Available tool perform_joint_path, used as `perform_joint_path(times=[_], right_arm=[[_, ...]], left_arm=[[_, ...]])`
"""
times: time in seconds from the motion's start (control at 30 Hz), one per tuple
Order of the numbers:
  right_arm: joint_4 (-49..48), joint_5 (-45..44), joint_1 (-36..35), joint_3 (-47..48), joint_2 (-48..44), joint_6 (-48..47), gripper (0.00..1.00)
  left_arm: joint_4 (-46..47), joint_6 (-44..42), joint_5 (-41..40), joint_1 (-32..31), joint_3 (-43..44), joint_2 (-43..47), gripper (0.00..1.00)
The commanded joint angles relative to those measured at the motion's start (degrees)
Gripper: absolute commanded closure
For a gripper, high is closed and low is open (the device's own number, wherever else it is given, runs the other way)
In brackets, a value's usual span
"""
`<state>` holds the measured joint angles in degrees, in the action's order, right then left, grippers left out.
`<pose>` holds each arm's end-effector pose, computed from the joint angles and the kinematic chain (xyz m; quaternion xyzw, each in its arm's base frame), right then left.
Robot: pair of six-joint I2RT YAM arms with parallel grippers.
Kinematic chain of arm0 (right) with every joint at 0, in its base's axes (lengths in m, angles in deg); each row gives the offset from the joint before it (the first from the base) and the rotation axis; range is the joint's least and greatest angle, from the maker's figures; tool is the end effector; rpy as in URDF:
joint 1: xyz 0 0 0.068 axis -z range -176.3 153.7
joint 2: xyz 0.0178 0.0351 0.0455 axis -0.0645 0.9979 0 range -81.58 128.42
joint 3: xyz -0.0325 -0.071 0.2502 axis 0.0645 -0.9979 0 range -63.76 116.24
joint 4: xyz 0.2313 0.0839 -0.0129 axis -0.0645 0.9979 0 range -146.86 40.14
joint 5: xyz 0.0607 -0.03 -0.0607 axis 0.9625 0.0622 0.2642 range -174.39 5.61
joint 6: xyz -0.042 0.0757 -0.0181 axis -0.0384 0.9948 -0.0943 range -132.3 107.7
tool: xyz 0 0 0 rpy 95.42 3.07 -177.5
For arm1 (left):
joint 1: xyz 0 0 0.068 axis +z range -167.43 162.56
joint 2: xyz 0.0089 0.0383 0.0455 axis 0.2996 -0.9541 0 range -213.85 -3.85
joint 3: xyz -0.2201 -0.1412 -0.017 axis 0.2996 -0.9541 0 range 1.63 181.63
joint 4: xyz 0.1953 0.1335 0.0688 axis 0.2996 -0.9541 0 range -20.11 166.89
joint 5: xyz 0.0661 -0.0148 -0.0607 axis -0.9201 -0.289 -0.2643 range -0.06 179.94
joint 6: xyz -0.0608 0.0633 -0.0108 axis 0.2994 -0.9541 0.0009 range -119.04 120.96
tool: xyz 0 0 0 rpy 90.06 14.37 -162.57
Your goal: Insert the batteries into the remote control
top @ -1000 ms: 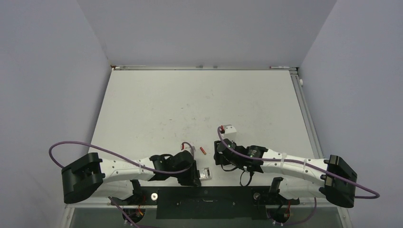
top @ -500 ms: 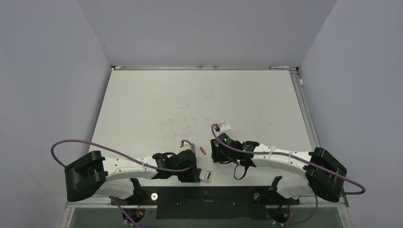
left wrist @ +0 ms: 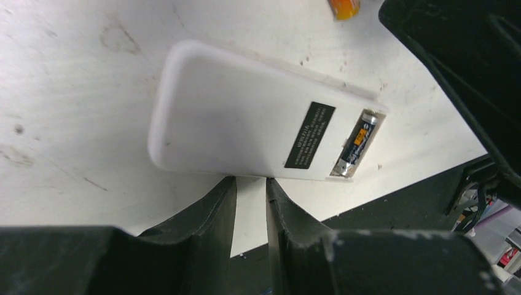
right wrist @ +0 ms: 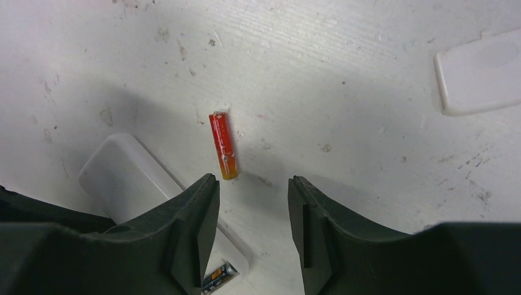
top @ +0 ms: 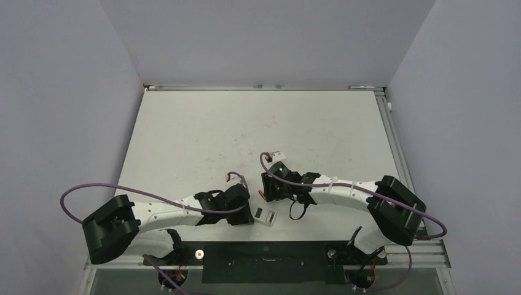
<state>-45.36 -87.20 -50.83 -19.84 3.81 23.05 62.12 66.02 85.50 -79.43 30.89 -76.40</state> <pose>0.1788 0.2444 0.1372 -0.1502 0.9360 0.2078 0.2411 0.1145 -0.2023 0.1121 -0.0364 0.9600 -0.2295 0.1560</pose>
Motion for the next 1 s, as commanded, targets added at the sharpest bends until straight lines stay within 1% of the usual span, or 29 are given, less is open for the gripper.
perform_joint_path(times=[0.0,0.23,0.3,0.47,0.57,0.67,0.97], right_arm=[[-3.4,1.1,1.3,3.5,2.7,-2.5,0.55],[-3.9,2.4,1.4,7.2,7.1,-3.5,0.54],[-3.9,4.1,1.5,8.1,8.0,-3.6,0.55],[-3.2,4.2,1.4,10.0,10.1,-4.1,0.54],[-2.2,3.4,1.2,10.8,11.5,-4.4,0.55],[-1.7,3.0,0.9,11.4,12.4,-4.6,0.58],[1.9,-4.4,-0.4,12.9,14.5,-4.6,0.61]], left_arm=[[-2.4,-3.2,-4.2,3.0,-1.6,0.3,0.78],[-3.1,-5.2,-3.9,6.2,-2.4,1.6,0.78],[-3.1,-5.6,-3.8,7.0,-2.6,1.8,0.78],[-3.5,-6.8,-3.6,8.4,-2.9,2.6,0.78],[-3.8,-7.4,-3.5,9.2,-3.1,3.5,0.78],[-4.1,-8.0,-3.4,10.2,-3.5,4.7,0.78],[-2.8,-8.5,-1.7,11.8,-5.0,6.1,0.78]])
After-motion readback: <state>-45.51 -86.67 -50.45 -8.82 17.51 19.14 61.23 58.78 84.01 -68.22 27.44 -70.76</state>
